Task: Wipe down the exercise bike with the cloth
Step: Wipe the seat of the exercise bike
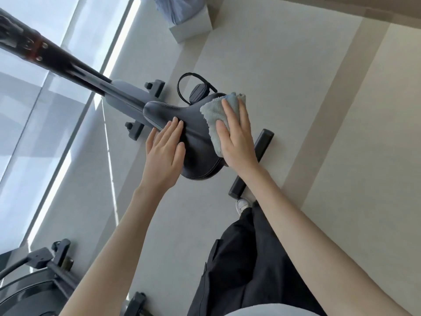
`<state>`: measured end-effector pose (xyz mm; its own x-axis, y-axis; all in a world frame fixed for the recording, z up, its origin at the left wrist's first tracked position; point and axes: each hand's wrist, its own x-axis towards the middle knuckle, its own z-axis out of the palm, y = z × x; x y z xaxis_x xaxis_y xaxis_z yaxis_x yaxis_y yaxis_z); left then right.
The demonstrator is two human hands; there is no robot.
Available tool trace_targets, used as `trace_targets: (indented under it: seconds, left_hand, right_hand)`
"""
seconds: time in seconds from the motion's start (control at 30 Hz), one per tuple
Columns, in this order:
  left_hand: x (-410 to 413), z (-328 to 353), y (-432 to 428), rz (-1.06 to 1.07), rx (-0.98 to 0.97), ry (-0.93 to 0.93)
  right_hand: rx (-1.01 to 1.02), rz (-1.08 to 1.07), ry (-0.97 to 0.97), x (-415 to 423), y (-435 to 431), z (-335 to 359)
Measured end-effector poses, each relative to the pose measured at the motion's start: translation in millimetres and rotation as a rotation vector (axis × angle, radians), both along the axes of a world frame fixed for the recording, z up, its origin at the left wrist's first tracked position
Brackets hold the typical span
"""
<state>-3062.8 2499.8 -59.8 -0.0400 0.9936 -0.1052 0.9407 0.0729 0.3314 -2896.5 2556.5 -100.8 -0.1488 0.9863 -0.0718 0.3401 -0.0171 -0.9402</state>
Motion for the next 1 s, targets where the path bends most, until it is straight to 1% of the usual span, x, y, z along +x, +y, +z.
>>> trace_targets:
  seconds: [0.1, 0.23, 0.3, 0.37, 0.43, 0.53, 0.8, 1.0]
  left_hand:
    - [1.6, -2.0, -0.2, 0.013, 0.014, -0.011]
    - [2.0, -1.5, -0.7, 0.021, 0.012, -0.017]
    - [-0.4, 0.6, 0.2, 0.001, 0.012, -0.014]
    - [-5.8, 2.2, 2.2, -0.043, 0.017, -0.003]
    - [-13.6, 2.7, 4.1, -0.099, 0.023, 0.009]
    - [-26.4, 2.8, 7.4, -0.201, 0.041, 0.022]
    - [-63.3, 1.0, 19.3, -0.519, 0.036, 0.006]
    - [-72.6, 0.1, 22.8, -0.641, 0.04, 0.018]
  right_hand:
    - [-0.119, 0.134, -0.049, 12.2, 41.3, 4.1]
    - [-0.214, 0.324, -0.14, 13.4, 81.7, 13.6]
    - [-0.241, 0.371, -0.146, 13.5, 89.6, 16.1]
    - [-0.26, 0.356, -0.127, 13.3, 89.4, 18.7]
    - [-0.25, 0.299, -0.11, 11.7, 84.5, 18.4]
    - [-0.213, 0.184, -0.136, 8.7, 72.5, 16.8]
    - [-0.089, -0.262, -0.213, -21.2, -4.9, 11.5]
    - [0.055, -0.497, -0.249, -61.7, -63.6, 10.2]
